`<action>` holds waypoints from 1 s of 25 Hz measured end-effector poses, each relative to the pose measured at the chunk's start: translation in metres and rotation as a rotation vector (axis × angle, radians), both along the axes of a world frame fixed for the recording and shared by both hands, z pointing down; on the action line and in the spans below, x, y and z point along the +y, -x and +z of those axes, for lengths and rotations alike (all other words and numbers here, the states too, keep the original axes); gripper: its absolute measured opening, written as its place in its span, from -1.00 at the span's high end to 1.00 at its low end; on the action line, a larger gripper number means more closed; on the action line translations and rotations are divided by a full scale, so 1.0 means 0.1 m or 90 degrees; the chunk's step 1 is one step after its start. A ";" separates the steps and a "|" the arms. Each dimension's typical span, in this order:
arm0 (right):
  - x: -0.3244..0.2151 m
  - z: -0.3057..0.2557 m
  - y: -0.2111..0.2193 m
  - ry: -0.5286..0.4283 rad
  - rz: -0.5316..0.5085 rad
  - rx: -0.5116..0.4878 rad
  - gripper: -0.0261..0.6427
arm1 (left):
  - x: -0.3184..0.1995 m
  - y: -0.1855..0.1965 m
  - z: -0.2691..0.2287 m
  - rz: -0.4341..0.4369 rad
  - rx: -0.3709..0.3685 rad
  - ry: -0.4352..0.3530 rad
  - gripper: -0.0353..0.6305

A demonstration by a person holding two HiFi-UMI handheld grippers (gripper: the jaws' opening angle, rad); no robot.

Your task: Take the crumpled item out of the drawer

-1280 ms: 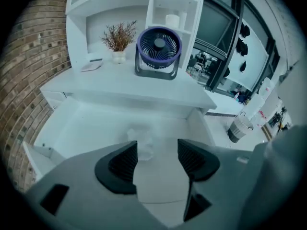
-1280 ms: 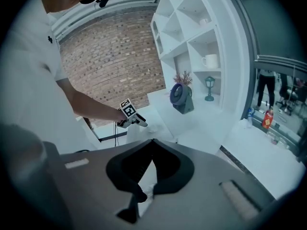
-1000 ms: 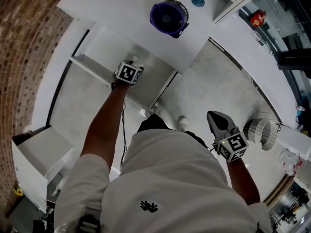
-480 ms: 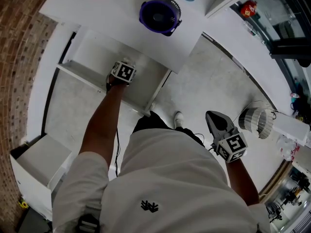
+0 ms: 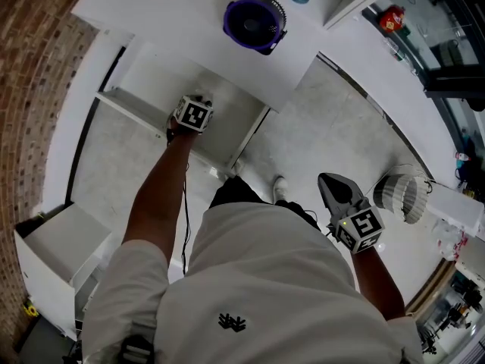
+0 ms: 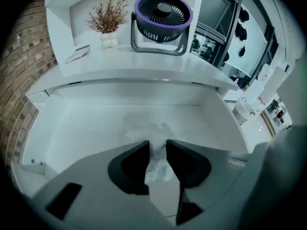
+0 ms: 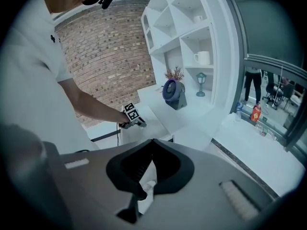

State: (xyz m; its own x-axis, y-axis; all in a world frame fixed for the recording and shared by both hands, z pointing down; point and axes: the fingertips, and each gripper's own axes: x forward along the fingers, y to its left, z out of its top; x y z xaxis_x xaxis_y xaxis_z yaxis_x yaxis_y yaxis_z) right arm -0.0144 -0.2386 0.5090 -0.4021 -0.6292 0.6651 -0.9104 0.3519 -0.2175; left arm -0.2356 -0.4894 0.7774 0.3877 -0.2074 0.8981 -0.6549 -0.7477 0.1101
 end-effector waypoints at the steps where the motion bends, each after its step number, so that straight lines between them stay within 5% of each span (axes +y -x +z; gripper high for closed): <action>1: 0.02 -0.02 0.00 -0.005 -0.003 -0.003 0.88 | 0.00 0.02 -0.09 -0.005 -0.005 -0.010 0.55; 25: 0.78 -0.12 -0.82 -0.093 -0.117 -0.082 0.88 | 1.07 -0.40 -1.73 -0.160 0.100 -0.145 0.59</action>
State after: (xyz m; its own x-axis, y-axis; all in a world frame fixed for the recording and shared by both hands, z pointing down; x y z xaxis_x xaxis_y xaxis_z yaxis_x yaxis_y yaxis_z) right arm 0.0681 -0.1607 0.4975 -0.5941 -0.6231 0.5087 -0.7962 0.5454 -0.2619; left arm -0.1953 -0.3826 0.6040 0.4287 -0.5013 0.7516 -0.8091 -0.5831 0.0726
